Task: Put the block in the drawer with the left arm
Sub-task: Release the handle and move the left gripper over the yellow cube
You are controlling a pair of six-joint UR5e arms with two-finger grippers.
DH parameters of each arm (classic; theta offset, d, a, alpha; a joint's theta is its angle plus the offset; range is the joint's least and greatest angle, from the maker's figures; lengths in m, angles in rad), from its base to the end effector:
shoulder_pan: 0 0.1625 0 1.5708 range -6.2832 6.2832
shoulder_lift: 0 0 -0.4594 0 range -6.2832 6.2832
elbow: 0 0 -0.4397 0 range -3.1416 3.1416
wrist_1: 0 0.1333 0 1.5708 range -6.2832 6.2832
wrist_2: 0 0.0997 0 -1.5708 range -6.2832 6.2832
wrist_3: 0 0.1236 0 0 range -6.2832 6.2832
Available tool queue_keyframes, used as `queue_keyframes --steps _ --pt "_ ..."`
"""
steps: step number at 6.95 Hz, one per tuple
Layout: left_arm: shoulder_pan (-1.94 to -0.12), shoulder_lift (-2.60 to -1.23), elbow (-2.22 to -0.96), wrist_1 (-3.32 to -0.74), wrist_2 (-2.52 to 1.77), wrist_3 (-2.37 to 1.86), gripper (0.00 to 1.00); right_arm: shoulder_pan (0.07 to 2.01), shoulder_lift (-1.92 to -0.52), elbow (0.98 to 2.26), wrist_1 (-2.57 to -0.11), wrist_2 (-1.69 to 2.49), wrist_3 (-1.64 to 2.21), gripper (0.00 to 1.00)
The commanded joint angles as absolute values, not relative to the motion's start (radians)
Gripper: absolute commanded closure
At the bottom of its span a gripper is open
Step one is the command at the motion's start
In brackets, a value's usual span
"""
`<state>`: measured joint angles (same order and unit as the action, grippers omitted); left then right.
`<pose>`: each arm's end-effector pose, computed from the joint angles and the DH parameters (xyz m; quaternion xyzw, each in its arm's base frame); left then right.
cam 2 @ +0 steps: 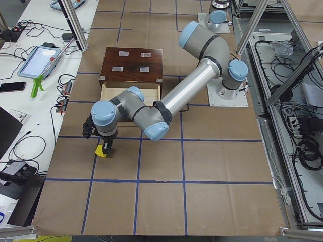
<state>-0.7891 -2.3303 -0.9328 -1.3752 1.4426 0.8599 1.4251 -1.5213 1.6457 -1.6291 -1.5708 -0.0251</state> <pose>0.5009 -0.7163 0.3275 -0.0414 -0.9964 0.0720 0.0166 0.0520 -0.5639 0.4369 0.0602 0.9976 0.0329 0.0028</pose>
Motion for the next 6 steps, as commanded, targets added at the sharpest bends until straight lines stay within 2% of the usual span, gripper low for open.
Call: queue_keyframes --steps 1,6 --pt "-0.793 -2.402 -0.855 -1.379 1.448 0.861 0.01 1.425 -1.522 1.646 -1.629 -1.571 -0.025 0.00" --pt "-0.838 -2.508 -0.850 -1.318 1.456 0.865 0.01 1.425 -1.522 1.646 -1.629 -1.571 -0.026 0.00"
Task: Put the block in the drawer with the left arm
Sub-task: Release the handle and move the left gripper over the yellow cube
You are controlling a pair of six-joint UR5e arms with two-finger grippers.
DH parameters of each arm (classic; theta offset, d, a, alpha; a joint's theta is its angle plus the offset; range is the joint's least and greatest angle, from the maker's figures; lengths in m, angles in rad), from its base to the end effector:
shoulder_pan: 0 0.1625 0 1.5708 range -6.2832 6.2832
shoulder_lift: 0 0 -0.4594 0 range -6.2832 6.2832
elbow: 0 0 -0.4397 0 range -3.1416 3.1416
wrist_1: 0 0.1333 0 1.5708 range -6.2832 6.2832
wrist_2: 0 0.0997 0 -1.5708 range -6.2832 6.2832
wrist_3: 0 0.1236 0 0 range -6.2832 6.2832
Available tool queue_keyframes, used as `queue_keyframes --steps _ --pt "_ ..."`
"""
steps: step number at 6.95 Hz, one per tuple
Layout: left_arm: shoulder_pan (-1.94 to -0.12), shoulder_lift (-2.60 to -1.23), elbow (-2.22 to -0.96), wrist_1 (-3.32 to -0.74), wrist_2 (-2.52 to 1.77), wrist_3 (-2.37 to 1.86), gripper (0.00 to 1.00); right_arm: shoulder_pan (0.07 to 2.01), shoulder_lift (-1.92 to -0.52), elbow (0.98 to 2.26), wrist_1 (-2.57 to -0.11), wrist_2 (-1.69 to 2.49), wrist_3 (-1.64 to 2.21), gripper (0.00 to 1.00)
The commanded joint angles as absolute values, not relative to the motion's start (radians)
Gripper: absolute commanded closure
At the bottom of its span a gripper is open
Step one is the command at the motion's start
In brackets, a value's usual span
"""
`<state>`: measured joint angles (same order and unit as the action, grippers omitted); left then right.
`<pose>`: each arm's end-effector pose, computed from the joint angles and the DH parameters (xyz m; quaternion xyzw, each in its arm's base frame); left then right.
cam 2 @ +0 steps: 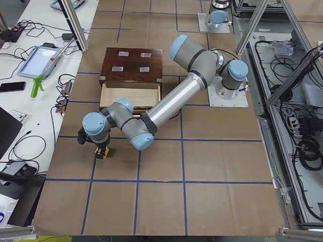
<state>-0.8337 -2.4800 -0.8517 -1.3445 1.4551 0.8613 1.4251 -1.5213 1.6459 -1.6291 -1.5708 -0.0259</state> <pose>0.4945 -0.7643 0.2426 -0.0630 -0.9962 0.0540 0.0274 0.0520 -0.5638 0.4368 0.0598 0.9977 0.0330 0.0028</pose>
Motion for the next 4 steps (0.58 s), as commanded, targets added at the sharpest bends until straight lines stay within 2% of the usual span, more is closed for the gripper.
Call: queue_keyframes --steps 1,4 --pt "-0.838 -2.525 -0.850 -1.298 1.457 0.891 0.01 1.425 -1.520 1.646 -1.629 -1.571 -0.026 0.00" --pt "-0.839 -2.591 -0.804 -1.275 1.456 0.914 0.01 1.425 -1.522 1.646 -1.629 -1.571 -0.026 0.00"
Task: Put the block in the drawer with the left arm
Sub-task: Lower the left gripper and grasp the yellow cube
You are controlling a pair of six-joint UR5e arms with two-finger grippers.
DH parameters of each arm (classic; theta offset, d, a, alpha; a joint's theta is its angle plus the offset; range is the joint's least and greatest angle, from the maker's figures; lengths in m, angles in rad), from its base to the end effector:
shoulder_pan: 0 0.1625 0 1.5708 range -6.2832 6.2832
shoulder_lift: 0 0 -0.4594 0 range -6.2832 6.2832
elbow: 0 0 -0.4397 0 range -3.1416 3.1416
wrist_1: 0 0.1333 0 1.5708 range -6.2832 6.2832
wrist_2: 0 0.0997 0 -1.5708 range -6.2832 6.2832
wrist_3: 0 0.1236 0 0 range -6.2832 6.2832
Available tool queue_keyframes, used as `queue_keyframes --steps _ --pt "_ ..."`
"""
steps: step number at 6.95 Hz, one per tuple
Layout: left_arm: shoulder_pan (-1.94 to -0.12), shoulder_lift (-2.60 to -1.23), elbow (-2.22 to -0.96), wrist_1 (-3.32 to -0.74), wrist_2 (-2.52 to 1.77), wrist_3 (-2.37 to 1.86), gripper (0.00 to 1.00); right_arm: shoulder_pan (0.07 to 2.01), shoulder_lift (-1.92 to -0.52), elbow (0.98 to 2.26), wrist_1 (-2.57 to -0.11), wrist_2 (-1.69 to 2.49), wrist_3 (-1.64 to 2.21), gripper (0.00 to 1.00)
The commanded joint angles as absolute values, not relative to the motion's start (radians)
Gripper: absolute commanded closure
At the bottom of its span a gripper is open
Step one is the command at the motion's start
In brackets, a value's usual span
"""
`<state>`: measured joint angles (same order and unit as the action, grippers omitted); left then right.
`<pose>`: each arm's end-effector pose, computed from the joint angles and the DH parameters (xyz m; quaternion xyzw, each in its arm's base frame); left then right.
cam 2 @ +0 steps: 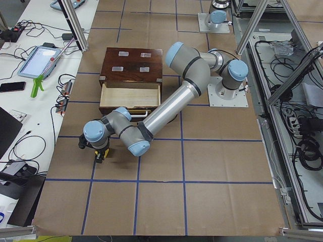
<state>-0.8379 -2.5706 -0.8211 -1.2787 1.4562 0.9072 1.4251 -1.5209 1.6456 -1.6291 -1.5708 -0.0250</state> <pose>0.5041 -0.7804 0.1835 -0.0881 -0.9942 0.0562 0.0237 0.0520 -0.5640 0.4367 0.0603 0.9976 0.0331 0.0028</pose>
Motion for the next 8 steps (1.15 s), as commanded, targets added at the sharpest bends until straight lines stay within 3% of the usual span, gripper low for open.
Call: queue_keyframes --steps 1,3,6,7,8 --pt "-0.841 -2.598 -0.793 -1.273 1.456 0.929 0.02 1.425 -1.522 1.646 -1.629 -1.571 -0.026 0.00" --pt "-0.842 -2.608 -0.788 -1.272 1.456 0.942 0.09 1.425 -1.522 1.646 -1.629 -1.571 -0.025 0.00" --pt "-0.871 -2.608 -0.785 -1.270 1.456 0.934 0.59 1.425 -1.522 1.644 -1.629 -1.571 -0.026 0.00" --pt "-0.876 -2.600 -0.785 -1.266 1.457 0.933 0.70 1.425 -1.522 1.646 -1.629 -1.571 -0.026 0.00" --pt "-0.877 -2.583 -0.785 -1.266 1.460 0.931 0.75 1.425 -1.522 1.646 -1.629 -1.571 -0.026 0.00"
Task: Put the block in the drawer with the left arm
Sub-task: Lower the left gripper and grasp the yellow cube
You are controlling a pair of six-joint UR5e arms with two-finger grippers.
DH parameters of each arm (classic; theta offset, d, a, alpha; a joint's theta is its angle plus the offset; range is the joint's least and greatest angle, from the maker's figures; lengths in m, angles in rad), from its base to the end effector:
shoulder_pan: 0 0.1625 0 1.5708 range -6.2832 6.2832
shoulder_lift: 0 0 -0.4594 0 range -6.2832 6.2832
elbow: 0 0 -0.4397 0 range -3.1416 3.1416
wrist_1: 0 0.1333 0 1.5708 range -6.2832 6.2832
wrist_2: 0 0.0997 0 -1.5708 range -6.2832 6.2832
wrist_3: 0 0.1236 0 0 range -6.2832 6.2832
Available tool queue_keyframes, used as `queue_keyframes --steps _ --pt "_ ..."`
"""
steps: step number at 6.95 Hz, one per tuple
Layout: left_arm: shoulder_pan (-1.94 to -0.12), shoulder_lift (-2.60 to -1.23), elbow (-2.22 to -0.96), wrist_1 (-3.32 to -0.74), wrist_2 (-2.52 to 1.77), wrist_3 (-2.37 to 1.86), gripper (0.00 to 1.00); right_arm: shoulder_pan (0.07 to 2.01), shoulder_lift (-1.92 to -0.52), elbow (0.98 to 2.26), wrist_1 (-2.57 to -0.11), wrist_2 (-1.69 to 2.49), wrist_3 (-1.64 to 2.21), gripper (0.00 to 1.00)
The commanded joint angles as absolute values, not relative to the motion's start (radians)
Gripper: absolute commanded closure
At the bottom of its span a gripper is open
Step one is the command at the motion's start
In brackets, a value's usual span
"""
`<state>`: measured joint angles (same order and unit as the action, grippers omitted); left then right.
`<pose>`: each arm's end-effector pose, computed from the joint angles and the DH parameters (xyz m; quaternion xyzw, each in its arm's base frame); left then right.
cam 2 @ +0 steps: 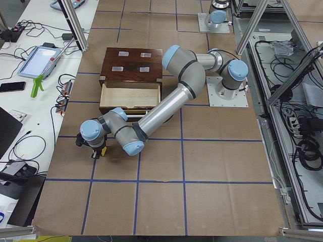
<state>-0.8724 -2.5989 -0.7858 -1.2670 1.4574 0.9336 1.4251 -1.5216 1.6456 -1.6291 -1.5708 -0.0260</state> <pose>0.4833 -0.8048 0.1774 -0.1188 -0.9908 0.0620 0.0167 0.0520 -0.5638 0.4371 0.0598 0.9977 0.0327 0.0028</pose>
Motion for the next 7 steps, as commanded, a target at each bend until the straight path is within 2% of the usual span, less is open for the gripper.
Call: queue_keyframes --steps 1,3,5,7 --pt "-0.879 -2.544 -0.795 -1.281 1.483 0.931 0.75 1.425 -1.522 1.646 -1.629 -1.571 -0.026 0.00" --pt "-0.874 -2.430 -0.871 -1.350 1.569 0.931 0.76 1.425 -1.522 1.646 -1.629 -1.571 -0.025 0.00" --pt "-0.868 -2.256 -1.067 -1.348 1.597 0.931 0.76 1.425 -1.522 1.646 -1.629 -1.571 -0.025 0.00" --pt "-0.870 -2.118 -1.185 -1.362 1.623 0.917 0.76 1.425 -1.520 1.646 -1.629 -1.571 -0.025 0.00"
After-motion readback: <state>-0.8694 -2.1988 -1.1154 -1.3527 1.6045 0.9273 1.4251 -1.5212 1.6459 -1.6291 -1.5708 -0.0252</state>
